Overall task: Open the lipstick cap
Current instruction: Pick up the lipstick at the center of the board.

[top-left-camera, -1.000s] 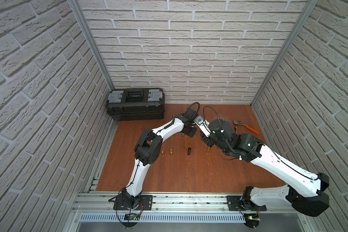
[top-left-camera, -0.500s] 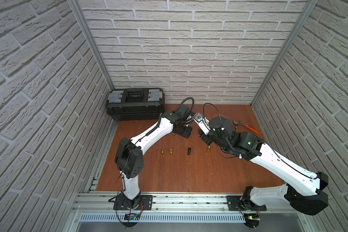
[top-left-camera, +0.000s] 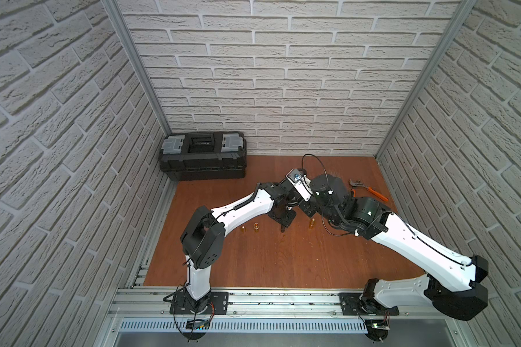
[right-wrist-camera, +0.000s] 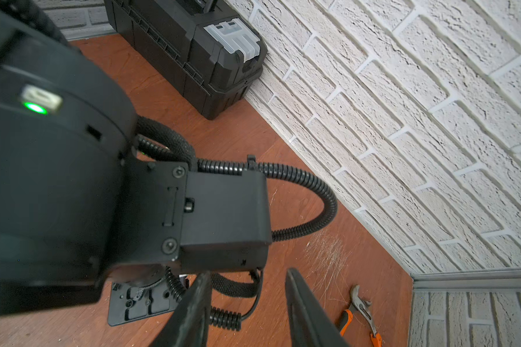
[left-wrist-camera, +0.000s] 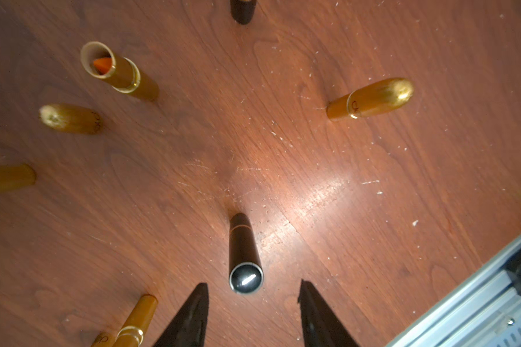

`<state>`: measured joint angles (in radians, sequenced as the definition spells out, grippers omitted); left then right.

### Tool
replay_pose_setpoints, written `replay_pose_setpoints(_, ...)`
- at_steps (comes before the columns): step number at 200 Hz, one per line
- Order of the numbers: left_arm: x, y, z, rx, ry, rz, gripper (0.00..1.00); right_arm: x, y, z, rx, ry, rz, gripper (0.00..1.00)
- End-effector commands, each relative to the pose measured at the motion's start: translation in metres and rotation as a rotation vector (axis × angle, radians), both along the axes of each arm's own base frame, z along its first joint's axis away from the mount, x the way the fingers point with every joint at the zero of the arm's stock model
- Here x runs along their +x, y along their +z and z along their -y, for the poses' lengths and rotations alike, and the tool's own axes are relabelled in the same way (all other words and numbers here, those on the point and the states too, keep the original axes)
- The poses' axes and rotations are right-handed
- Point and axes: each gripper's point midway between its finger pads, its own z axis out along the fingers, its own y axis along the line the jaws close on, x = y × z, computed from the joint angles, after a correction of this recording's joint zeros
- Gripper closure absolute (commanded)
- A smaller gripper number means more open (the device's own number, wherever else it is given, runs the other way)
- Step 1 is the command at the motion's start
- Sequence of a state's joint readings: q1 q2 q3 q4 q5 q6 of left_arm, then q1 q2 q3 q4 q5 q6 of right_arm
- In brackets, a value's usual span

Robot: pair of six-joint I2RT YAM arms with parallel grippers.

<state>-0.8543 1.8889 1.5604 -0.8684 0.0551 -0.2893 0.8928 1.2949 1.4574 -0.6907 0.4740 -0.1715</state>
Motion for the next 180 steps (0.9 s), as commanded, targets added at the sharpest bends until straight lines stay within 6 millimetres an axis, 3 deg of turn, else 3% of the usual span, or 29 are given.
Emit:
replay_pose_setpoints(1, 0.001, -0.009, -0.001, 0.054, -0.004, 0.007, 0.49, 0.003, 0.000, -0.003, 0.026, -0.011, 0.014, 0.57)
replay_pose_setpoints(92, 0.006, -0.028, 0.002, 0.080, 0.000, 0.000, 0.52, 0.004, -0.008, -0.003, 0.009, -0.016, 0.005, 0.58)
replay_pose_setpoints(131, 0.008, -0.029, 0.004, 0.077, 0.001, 0.004, 0.58, 0.005, -0.012, -0.005, 0.008, -0.015, -0.001, 0.58)
replay_pose_setpoints(180, 0.007, -0.030, 0.004, 0.085, -0.004, -0.010, 0.71, 0.005, -0.015, -0.006, 0.007, -0.016, -0.007, 0.58)
